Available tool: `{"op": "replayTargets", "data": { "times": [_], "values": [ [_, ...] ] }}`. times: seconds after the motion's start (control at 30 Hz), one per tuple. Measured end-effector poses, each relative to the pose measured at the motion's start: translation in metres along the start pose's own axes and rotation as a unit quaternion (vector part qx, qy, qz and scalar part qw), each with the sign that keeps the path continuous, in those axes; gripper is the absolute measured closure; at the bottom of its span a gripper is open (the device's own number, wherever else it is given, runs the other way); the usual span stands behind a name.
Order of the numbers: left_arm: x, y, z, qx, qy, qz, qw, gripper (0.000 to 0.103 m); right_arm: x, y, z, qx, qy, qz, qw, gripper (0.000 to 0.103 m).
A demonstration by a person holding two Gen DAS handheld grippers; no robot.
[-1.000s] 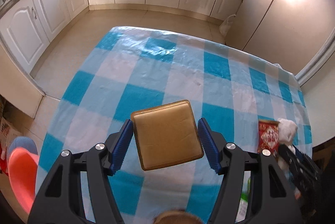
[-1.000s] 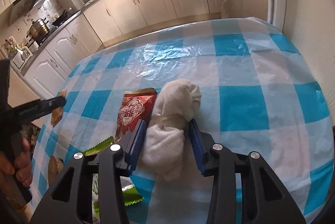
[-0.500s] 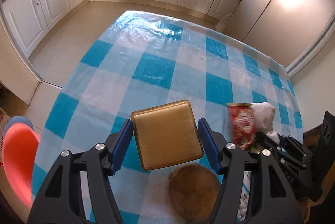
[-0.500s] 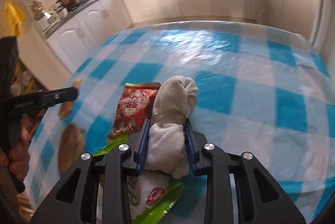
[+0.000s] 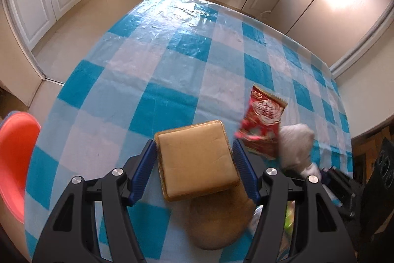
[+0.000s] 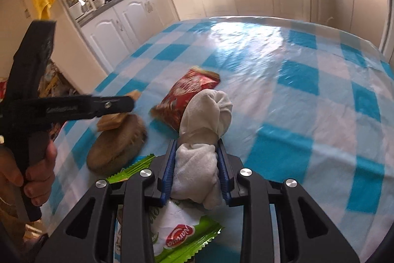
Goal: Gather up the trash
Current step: 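Carry the sponge and white cloth over the orange bucket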
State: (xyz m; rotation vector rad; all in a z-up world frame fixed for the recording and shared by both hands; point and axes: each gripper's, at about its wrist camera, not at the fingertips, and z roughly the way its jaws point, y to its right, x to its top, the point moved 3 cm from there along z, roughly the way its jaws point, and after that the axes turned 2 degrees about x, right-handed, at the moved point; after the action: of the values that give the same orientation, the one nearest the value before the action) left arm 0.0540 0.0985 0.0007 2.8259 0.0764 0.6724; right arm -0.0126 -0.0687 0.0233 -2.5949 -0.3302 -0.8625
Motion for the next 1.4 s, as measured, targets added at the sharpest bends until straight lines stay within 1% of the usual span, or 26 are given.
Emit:
{"op": "replayTargets", "data": {
  "times": [0.1,0.17,0.23,0.3,0.4,0.47,0.6,0.8,0.97,1.13,1.27,1.4],
  "values": [
    [-0.011,-0.001,-0.007,-0.005,0.000,0.002,1.0000,0.039,-0.011,-0.019,-0.004,0.002,0.000,-0.012,1.000,0.071],
    [-0.017,-0.002,-0.012,-0.006,0.003,0.002,1.0000,0.039,-0.017,-0.025,-0.007,0.002,0.001,-0.010,1.000,0.071],
    [-0.022,-0.005,-0.016,-0.012,0.005,-0.001,0.9999,0.039,-0.018,-0.025,-0.015,0.002,0.011,0.000,1.000,0.071],
    [-0.025,-0.008,-0.020,-0.019,0.009,-0.004,0.9998,0.042,-0.018,-0.024,-0.028,-0.006,0.031,0.013,0.999,0.071],
    [-0.028,-0.015,-0.031,-0.031,0.021,-0.016,0.9992,0.042,-0.016,-0.022,-0.042,-0.014,0.048,0.033,0.998,0.071],
    [-0.029,-0.019,-0.039,-0.033,0.031,-0.016,0.9988,0.042,-0.017,-0.020,-0.048,-0.021,0.052,0.038,0.998,0.071],
    [-0.034,-0.028,-0.051,-0.040,0.038,-0.022,0.9982,0.042,-0.019,-0.025,-0.058,-0.026,0.059,0.047,0.997,0.071],
    [-0.044,-0.047,-0.073,-0.044,0.052,-0.029,0.9973,0.042,-0.025,-0.044,-0.075,-0.037,0.067,0.044,0.996,0.071],
    [-0.055,-0.076,-0.092,-0.037,0.062,-0.050,0.9961,0.042,-0.020,-0.064,-0.084,-0.034,0.071,0.027,0.997,0.071],
    [-0.068,-0.115,-0.113,-0.022,0.074,-0.073,0.9944,0.042,-0.012,-0.095,-0.083,-0.014,0.068,0.004,0.998,0.071],
    [-0.079,-0.157,-0.130,0.006,0.087,-0.093,0.9918,0.042,-0.006,-0.130,-0.070,0.018,0.055,-0.020,0.998,0.071],
    [-0.085,-0.200,-0.143,0.033,0.099,-0.118,0.9875,0.042,0.001,-0.170,-0.047,0.057,0.028,-0.045,0.997,0.071]
  ]
}}
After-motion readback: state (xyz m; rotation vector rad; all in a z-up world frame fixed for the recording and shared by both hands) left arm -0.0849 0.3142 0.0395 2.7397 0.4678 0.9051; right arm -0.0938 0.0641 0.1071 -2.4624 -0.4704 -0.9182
